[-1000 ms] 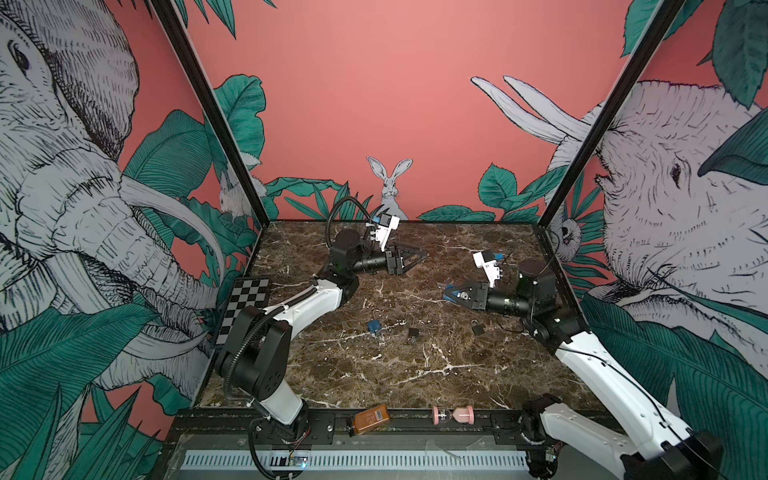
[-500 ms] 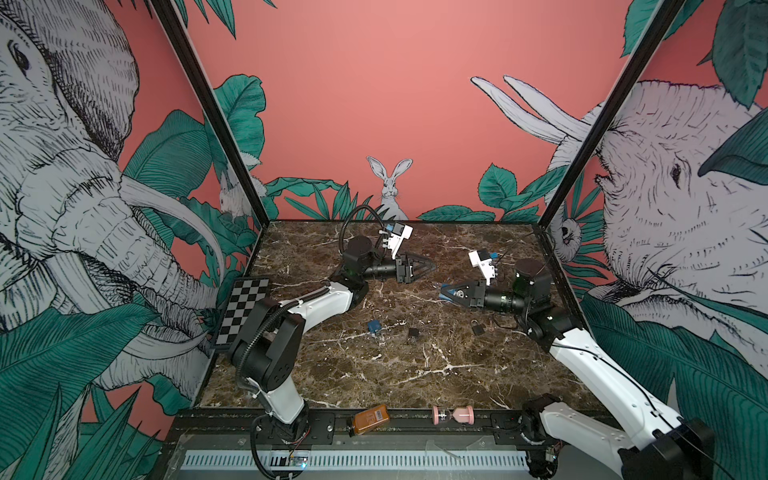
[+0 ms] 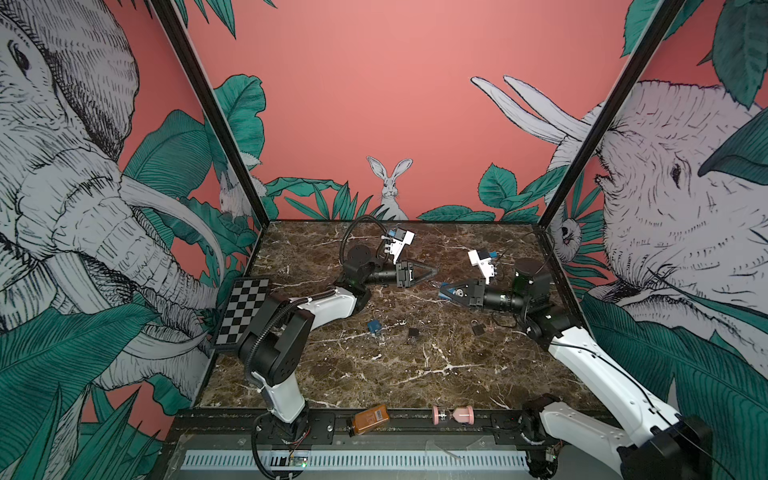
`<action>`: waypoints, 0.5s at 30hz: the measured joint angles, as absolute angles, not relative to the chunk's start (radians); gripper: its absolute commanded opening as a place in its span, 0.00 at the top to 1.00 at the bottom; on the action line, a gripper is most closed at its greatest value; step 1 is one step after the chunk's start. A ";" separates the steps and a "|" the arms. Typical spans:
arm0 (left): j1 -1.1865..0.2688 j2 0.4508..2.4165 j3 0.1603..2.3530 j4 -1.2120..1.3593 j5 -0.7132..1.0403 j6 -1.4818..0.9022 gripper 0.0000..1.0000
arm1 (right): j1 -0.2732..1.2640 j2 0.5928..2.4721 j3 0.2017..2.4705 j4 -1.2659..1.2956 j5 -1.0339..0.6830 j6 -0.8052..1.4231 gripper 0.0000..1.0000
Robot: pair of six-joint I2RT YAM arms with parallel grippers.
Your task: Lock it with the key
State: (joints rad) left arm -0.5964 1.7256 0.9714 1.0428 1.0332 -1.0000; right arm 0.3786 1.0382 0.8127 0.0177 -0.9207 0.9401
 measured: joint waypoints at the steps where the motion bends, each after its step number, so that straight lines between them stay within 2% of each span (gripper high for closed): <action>1: -0.599 1.726 0.967 1.046 1.033 -1.003 0.53 | 0.377 1.042 0.813 0.019 -0.921 0.941 1.00; 15: -0.606 1.666 0.927 1.061 1.040 -1.030 0.66 | 0.345 1.056 0.813 0.060 -0.923 0.960 1.00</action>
